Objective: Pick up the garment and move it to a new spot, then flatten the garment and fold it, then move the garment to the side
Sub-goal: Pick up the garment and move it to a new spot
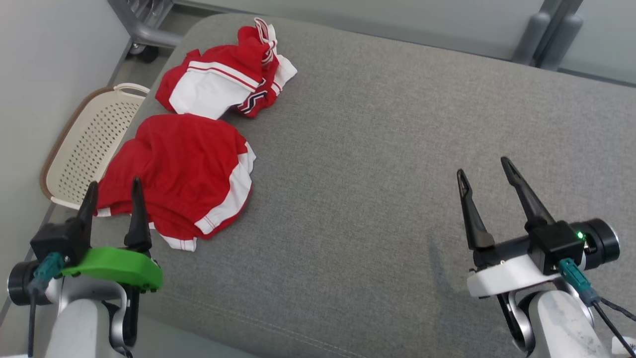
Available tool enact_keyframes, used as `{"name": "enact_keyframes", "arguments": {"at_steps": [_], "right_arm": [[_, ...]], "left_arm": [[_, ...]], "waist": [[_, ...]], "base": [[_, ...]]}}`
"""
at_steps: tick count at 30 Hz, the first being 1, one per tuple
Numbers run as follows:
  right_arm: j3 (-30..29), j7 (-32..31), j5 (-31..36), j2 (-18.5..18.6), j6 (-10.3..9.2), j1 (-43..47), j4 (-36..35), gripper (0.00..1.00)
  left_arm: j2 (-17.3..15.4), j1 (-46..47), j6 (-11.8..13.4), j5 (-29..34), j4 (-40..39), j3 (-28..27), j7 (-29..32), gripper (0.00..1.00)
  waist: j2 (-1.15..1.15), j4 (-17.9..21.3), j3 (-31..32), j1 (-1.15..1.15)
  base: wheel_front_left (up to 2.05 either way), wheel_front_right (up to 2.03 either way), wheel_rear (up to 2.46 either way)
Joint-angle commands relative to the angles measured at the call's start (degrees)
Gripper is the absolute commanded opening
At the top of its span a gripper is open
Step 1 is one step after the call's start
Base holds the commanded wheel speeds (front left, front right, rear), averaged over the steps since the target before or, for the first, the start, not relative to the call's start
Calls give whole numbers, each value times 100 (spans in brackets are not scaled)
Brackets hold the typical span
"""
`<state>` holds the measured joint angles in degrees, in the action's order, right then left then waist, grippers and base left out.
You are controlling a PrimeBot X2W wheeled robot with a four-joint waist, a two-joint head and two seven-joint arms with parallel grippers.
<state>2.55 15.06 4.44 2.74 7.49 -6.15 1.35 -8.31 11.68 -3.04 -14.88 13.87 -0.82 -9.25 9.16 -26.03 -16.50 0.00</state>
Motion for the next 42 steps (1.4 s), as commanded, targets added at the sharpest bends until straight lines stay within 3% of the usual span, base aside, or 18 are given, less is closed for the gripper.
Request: {"name": "enact_keyframes", "arguments": {"at_steps": [1,9,16,35,36,37,38,42], "right_arm": [[-14,19,118,26,0,-169,-64,100],[-22,19,408,94,0,-674,-186,100],[124,19,430,125,0,-810,-220,100],[239,19,469,267,0,-983,-389,100],[234,19,471,264,0,-992,-401,100],[228,19,474,260,0,-998,-412,100],[220,19,476,255,0,-1000,-420,100],[168,19,462,227,0,-968,-407,100]], "left_arm": [[-113,261,-66,-46,154,2,101,100],[-521,1523,-346,-157,1304,374,912,100],[-747,2363,-424,-312,2381,696,1507,100],[-995,3244,-355,-528,4293,928,1647,100],[-1001,3269,-361,-523,4360,942,1616,65],[-1008,3291,-369,-500,4399,972,1548,14],[-1019,3313,-377,-478,4446,994,1481,0],[-1068,3378,-407,-400,4572,1153,1285,0]], "waist": [[0,210,-579,0],[0,349,-1237,0],[0,505,-1430,0],[0,967,-1829,0],[0,982,-1832,0],[0,992,-1832,0],[0,1000,-1828,0],[0,990,-1758,0]], "base": [[0,0,0],[0,0,0],[0,0,0],[0,0,0],[0,0,0],[0,0,0],[0,0,0],[0,0,0]]}}
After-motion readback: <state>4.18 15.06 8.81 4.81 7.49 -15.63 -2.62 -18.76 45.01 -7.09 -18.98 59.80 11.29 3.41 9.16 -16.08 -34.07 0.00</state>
